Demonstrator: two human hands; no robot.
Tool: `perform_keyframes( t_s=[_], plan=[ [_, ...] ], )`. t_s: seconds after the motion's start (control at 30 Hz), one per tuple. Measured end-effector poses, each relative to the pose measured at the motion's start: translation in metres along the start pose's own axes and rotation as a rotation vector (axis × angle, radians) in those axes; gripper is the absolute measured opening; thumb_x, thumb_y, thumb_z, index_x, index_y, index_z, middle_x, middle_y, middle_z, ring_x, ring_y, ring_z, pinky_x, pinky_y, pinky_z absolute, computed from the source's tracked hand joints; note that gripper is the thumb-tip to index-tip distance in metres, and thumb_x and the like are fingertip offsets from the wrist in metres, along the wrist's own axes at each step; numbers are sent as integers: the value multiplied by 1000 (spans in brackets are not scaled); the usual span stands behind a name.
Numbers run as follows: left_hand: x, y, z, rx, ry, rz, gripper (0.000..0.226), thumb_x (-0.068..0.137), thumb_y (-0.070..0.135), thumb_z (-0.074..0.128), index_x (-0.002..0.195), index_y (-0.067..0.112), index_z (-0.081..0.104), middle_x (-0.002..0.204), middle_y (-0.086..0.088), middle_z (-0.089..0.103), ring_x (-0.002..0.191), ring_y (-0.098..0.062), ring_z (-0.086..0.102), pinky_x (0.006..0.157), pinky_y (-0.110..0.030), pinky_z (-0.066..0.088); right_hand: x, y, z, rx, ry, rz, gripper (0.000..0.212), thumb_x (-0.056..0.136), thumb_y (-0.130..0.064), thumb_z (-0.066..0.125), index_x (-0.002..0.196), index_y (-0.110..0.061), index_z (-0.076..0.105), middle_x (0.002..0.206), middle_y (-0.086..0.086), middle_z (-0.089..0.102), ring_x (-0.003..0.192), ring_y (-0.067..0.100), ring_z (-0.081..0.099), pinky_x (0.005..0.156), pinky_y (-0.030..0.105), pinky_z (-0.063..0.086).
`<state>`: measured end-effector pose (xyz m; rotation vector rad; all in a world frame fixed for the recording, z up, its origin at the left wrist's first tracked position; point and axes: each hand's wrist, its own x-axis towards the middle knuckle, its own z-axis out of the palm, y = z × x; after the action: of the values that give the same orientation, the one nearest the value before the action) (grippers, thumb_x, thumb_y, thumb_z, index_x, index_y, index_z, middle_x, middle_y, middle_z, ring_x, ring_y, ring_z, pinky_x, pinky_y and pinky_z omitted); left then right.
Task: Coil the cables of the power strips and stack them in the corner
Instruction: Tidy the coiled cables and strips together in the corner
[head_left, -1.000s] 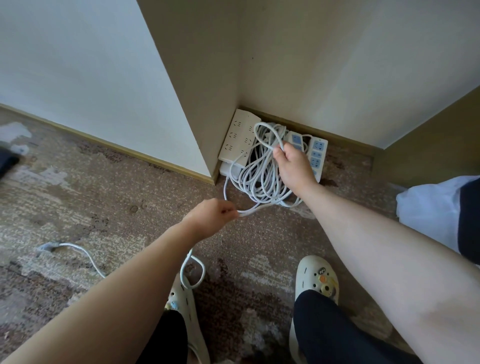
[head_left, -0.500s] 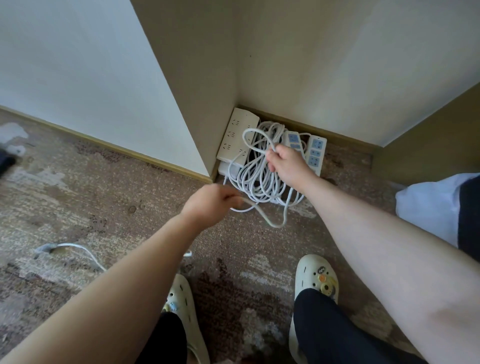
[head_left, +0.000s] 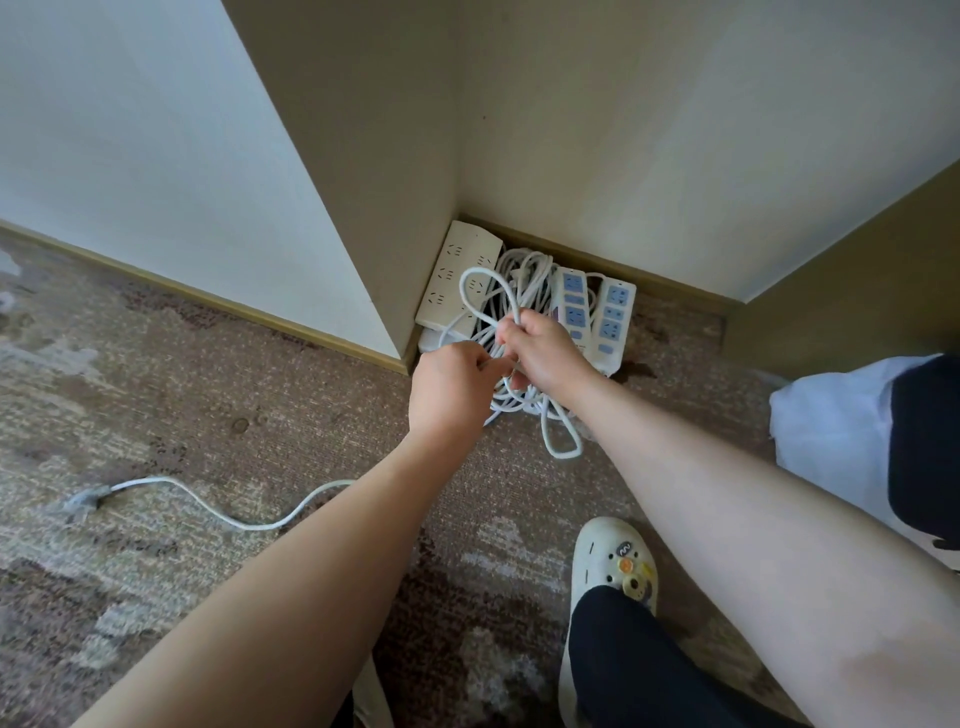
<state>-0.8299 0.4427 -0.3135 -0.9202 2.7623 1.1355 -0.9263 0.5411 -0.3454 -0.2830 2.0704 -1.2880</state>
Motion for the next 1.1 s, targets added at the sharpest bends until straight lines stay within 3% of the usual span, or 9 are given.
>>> perform_keyframes(
  t_s=[0.1, 0.2, 0.4, 0.53, 0.7, 0.83, 0.9, 1.0, 1.1],
  plan=[
    [1, 2, 0, 5, 3, -14, 40, 85, 37, 70, 65, 4, 60, 54, -6, 57, 44, -17, 40, 43, -30, 34, 1, 3, 1, -28, 57, -8, 24, 105, -25, 44, 86, -15, 56, 66, 4, 52, 44, 11, 49, 44, 27, 44],
    [3, 4, 0, -48, -43, -12, 35, 85, 35, 70, 71, 3, 65, 62, -11, 64, 49, -19, 49, 49, -37, 45, 4, 9, 1, -135, 68, -41, 30, 104, -34, 44, 85, -16, 57, 64, 0, 48, 54, 14, 47, 55, 29, 40],
    [16, -23, -29, 12, -252, 13, 15, 89, 31, 65, 82, 20, 69, 64, 3, 64, 55, -12, 54, 48, -22, 38, 8, 14, -14, -214, 80, -43, 45, 104, -51, 38, 90, -16, 62, 74, 10, 57, 65, 23, 52, 64, 43, 50],
    [22, -51, -48, -74, -89, -114, 20, 89, 36, 66, 79, 20, 71, 45, 11, 49, 38, -1, 40, 38, -15, 28, 1, 12, -12, -320, -38, -65, 69, 92, -73, 32, 113, -17, 66, 83, 12, 64, 69, 25, 60, 66, 43, 51],
    [29, -34, -44, -137, 58, -145, 21, 90, 36, 62, 74, 23, 64, 52, 10, 52, 47, -5, 46, 41, -20, 30, -5, 5, -4, -328, -85, -132, 88, 80, -80, 35, 105, 0, 62, 74, 9, 50, 65, 22, 48, 63, 36, 36],
    [24, -39, -39, -114, 11, -111, 26, 91, 35, 60, 74, 16, 64, 51, 8, 49, 46, -9, 43, 42, -22, 31, -7, 13, -12, -374, -35, -122, 55, 95, -64, 44, 71, -14, 45, 60, -2, 35, 52, 14, 35, 56, 34, 27],
    [20, -50, -39, -153, -41, -109, 26, 93, 34, 57, 78, 15, 65, 52, 7, 49, 48, -11, 44, 45, -23, 34, -8, 17, -18, -378, 20, -95, 52, 97, -62, 46, 67, -19, 40, 55, -7, 33, 47, 12, 32, 53, 32, 26],
    [14, -72, -46, -290, -104, -107, 22, 95, 32, 55, 78, 23, 65, 58, 4, 52, 53, -14, 45, 51, -28, 38, -7, 22, -31, -382, 104, -59, 56, 97, -64, 41, 75, -14, 56, 54, -7, 35, 43, 9, 34, 49, 29, 27],
    [3, -106, -59, -272, -96, -161, 22, 98, 30, 51, 84, 26, 68, 64, 2, 53, 56, -14, 44, 51, -27, 35, -5, 23, -44, -386, 225, -39, 55, 99, -61, 39, 67, -17, 44, 54, -5, 34, 47, 16, 36, 52, 30, 26]
  ],
)
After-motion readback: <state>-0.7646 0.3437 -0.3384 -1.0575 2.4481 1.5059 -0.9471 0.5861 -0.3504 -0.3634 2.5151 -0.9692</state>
